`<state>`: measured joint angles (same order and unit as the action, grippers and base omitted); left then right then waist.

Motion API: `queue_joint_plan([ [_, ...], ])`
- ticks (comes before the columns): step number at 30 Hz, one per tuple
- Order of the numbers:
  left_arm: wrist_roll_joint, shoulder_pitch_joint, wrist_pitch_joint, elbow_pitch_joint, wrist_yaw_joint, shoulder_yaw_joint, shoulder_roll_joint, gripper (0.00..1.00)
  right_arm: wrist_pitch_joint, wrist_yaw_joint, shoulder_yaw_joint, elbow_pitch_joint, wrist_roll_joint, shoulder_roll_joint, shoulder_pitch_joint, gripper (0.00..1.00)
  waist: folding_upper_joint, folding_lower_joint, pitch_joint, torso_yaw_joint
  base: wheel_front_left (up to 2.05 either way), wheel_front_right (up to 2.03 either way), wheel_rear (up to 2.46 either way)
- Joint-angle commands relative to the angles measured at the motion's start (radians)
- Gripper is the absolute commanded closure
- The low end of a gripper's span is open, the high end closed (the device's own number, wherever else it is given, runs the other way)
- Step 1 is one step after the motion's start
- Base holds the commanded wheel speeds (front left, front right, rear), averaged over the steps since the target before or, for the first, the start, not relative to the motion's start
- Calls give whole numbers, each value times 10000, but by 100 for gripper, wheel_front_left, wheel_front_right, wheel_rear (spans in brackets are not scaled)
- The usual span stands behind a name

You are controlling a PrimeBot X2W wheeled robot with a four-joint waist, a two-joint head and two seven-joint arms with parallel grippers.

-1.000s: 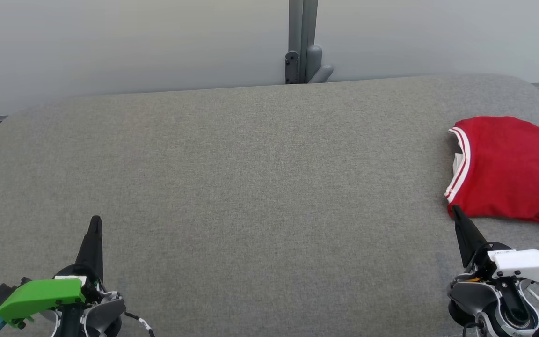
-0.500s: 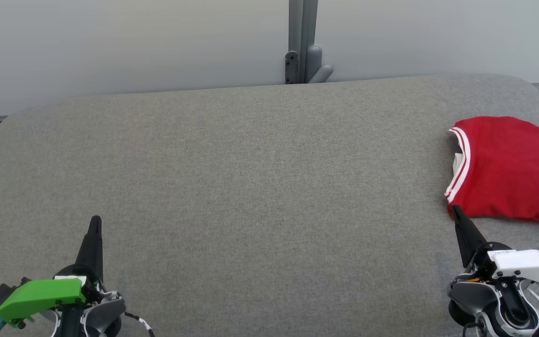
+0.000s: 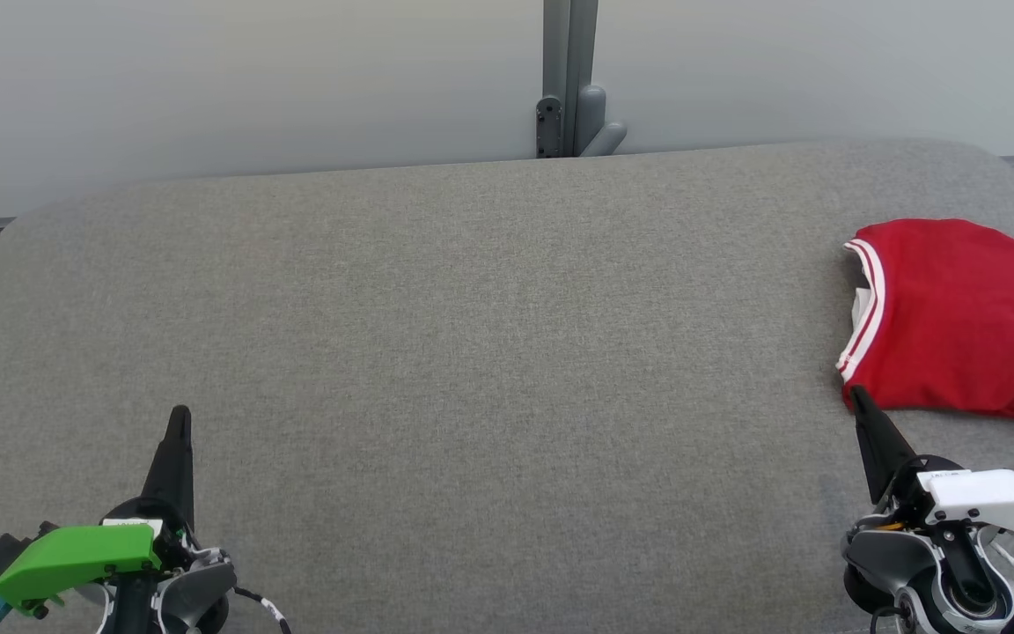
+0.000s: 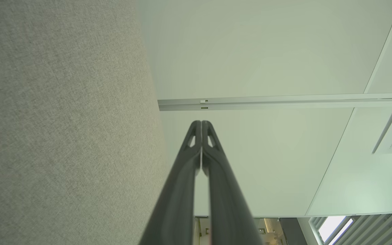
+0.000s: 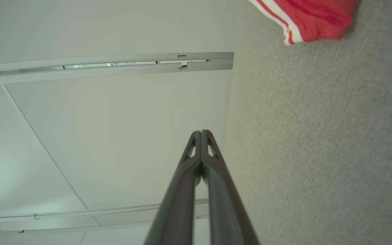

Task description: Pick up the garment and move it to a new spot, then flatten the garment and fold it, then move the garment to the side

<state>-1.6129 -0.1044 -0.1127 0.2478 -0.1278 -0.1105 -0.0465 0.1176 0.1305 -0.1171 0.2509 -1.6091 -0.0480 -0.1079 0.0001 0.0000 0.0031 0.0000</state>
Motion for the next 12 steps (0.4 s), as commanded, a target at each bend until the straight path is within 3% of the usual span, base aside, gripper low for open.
queue_joint_plan([
  [1, -7, -135, -4, -22, -57, -25, -70, 100, 25, 4, 3, -49, -62, -43, -88, 100, -1, 0, 0, 0, 0, 0, 0],
  [12, -7, -135, -3, -23, -57, -25, -70, 100, 25, 4, 3, -49, -62, -43, -88, 100, -1, 0, 0, 0, 0, 0, 0],
])
